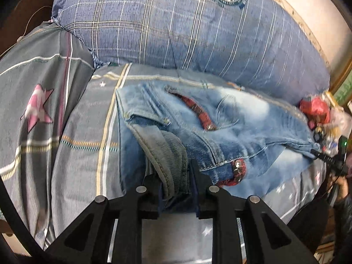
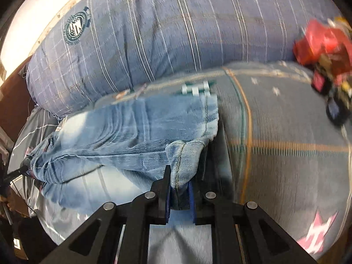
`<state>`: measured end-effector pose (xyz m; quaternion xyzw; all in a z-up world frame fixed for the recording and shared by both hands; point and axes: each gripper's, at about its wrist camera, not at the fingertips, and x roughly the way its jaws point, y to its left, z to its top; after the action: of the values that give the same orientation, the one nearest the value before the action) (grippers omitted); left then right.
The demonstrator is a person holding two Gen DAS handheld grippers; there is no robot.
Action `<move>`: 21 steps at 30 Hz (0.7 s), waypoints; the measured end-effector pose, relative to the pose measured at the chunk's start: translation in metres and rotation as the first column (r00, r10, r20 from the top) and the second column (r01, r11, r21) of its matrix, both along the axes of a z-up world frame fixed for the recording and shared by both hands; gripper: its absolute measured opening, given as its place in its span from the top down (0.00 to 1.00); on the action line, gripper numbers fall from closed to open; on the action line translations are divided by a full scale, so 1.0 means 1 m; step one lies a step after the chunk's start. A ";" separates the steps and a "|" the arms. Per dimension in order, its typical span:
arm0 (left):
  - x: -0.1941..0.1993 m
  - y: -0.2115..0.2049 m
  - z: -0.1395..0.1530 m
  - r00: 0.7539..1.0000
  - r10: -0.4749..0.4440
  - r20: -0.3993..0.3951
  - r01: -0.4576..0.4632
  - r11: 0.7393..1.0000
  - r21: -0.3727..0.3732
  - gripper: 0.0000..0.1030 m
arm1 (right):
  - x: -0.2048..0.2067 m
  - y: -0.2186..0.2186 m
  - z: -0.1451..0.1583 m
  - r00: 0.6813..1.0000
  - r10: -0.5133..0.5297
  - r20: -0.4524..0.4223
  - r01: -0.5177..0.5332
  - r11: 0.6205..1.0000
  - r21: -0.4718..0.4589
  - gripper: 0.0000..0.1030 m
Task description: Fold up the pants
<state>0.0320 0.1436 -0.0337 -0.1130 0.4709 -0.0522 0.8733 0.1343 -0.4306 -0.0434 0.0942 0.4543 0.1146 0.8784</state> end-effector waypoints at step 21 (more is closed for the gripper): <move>-0.006 -0.086 0.024 0.933 -0.360 -0.007 0.327 0.840 0.433 0.46 | -0.018 0.151 0.041 0.916 0.401 0.011 -0.386 0.888 -0.249 0.28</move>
<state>0.0262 0.0573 -0.0096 0.1692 0.4504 -0.1076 0.8701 0.1158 -0.2799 -0.0019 -0.1111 0.4469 0.2368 0.8555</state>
